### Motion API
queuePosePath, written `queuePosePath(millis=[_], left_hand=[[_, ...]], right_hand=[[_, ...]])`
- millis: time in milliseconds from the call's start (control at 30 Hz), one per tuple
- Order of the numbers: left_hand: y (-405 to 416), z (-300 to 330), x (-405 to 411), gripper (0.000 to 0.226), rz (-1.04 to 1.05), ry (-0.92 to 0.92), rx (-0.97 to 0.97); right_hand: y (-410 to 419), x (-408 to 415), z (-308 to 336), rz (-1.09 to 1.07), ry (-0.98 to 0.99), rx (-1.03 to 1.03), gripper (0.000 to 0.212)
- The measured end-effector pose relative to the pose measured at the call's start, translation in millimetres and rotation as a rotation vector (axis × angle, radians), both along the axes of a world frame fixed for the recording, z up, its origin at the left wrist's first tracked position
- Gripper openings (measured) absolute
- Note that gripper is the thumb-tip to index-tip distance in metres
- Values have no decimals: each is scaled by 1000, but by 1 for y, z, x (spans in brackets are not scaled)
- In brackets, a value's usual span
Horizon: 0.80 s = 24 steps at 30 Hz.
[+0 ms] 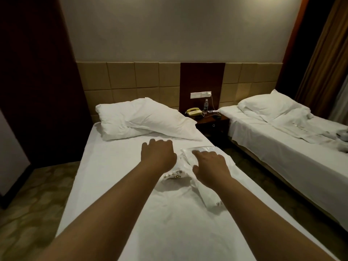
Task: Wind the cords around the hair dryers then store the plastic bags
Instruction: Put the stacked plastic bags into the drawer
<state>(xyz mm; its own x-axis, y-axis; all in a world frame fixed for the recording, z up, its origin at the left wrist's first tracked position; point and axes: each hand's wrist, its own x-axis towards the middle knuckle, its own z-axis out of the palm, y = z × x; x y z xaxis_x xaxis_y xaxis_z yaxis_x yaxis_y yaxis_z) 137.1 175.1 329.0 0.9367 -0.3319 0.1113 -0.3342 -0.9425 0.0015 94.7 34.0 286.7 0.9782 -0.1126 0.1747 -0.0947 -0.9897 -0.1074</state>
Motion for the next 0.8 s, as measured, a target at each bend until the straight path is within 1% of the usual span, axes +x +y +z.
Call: queuePosePath(millis=[100, 233, 333, 433, 567, 700, 800], left_hand=[[-61, -34, 29, 40, 35, 11, -14], [-138, -90, 60, 50, 61, 50, -87], [-191, -142, 86, 53, 80, 81, -89], [-230, -192, 106, 53, 102, 146, -95], [-271, -259, 130, 54, 126, 218, -98], [-298, -327, 160, 55, 175, 270, -70], [-315, -370, 180, 57, 238, 316, -79]], right_hand=[[-71, 38, -21, 3, -3, 9, 51], [-160, 87, -52, -37, 36, 13, 53], [-218, 120, -95, -42, 76, 11, 52], [-253, 143, -149, -15, 132, 32, 54], [-281, 172, -227, 0, 214, -4, 57], [-295, 206, -303, 35, 183, 14, 69], [-305, 230, -351, 47, 214, 48, 67]])
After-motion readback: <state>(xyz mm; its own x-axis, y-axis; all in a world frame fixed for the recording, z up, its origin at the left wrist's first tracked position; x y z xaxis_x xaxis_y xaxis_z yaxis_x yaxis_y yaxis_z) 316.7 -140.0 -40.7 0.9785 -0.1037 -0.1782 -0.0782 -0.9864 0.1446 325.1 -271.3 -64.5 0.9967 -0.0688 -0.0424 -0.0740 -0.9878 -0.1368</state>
